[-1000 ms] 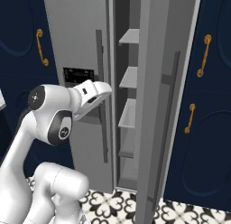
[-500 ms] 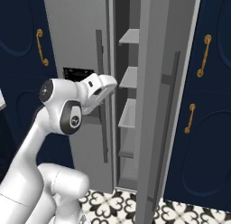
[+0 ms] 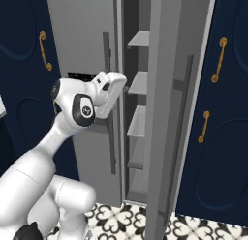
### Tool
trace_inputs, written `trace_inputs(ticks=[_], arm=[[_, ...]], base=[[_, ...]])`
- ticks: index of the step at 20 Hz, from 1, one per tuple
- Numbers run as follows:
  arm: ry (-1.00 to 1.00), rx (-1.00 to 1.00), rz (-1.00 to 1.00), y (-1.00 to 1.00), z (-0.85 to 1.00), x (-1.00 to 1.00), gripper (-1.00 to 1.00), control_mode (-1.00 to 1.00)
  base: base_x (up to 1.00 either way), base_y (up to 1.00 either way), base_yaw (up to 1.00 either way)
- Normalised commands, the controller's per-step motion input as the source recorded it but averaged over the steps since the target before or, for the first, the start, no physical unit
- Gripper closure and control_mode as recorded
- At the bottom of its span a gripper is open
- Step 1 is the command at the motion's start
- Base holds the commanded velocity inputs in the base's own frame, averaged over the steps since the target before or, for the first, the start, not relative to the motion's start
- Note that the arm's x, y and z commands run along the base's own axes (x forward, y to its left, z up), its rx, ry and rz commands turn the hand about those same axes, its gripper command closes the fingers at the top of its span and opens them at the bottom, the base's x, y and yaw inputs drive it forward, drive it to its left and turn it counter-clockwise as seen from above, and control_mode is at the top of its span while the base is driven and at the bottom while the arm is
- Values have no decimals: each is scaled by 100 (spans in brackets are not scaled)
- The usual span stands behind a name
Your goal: Grab a lemon wedge from the fridge and one ice cube from the ice bowl, and put them in the glass of lemonade.
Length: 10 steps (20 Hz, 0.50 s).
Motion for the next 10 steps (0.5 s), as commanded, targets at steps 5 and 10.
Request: trace_inputs(ticks=[5, 10], arm=[[15, 0, 0, -54, 0, 32, -100, -100], [5, -4, 0, -1, -3, 72, -100, -100]], base=[[0, 0, 0], [0, 0, 0]])
